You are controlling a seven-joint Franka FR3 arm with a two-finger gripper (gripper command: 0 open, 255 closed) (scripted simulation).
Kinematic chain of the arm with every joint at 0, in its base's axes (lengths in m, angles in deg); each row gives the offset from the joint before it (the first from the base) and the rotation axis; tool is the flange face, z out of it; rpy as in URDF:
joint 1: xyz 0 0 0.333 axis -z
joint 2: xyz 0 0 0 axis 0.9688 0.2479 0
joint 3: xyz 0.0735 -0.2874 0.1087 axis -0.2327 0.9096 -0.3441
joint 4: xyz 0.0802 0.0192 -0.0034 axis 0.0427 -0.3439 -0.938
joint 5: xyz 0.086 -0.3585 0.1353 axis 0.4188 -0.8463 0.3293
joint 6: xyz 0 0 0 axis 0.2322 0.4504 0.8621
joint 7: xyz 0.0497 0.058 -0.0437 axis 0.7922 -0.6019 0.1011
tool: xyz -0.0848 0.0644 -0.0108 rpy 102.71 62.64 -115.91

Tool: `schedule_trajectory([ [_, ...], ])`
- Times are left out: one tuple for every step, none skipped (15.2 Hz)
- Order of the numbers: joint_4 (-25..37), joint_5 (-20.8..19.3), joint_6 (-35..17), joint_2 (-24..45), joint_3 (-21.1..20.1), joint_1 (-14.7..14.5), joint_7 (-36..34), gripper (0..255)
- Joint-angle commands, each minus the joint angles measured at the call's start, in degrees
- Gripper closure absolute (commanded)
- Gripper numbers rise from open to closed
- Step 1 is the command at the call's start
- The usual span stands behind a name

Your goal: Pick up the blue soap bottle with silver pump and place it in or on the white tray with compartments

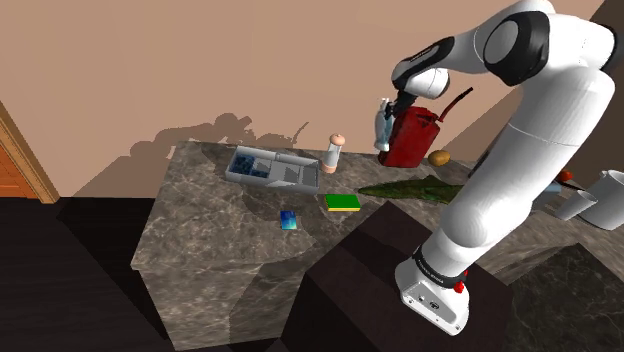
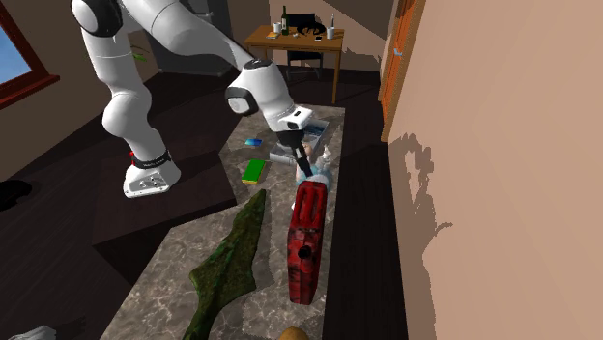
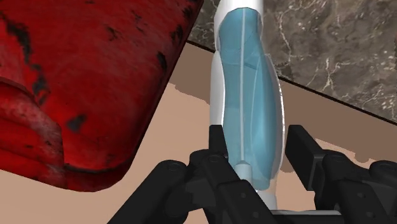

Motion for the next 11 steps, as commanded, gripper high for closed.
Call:
schedule_trajectory([
  [-0.7, -2.4, 0.5, -1.5, 0.2, -1.3, -2.9, 255],
  [-1.7, -4.3, 0.3, -2.6, 0.1, -2.5, -5.5, 255],
  [-2.7, -6.3, 0.2, -3.6, -0.1, -3.5, -8.0, 255],
  [-3.5, -8.2, 0.1, -4.5, -0.3, -4.5, -10.6, 255],
  [-4.3, -10.0, 0.1, -5.5, -0.6, -5.5, -13.2, 255],
  [-5.0, -11.8, 0.2, -6.3, -1.0, -6.3, -15.8, 255],
  [-5.7, -13.6, 0.3, -7.1, -1.5, -7.1, -18.3, 255],
  [-6.2, -15.3, 0.5, -7.9, -2.1, -7.7, -20.9, 255],
  [-6.7, -16.8, 0.7, -8.6, -2.7, -8.4, -23.3, 255],
  [-7.2, -18.3, 1.0, -9.2, -3.4, -9.0, -25.7, 255],
  [-7.5, -19.7, 1.3, -9.8, -4.2, -9.6, -28.0, 255],
])
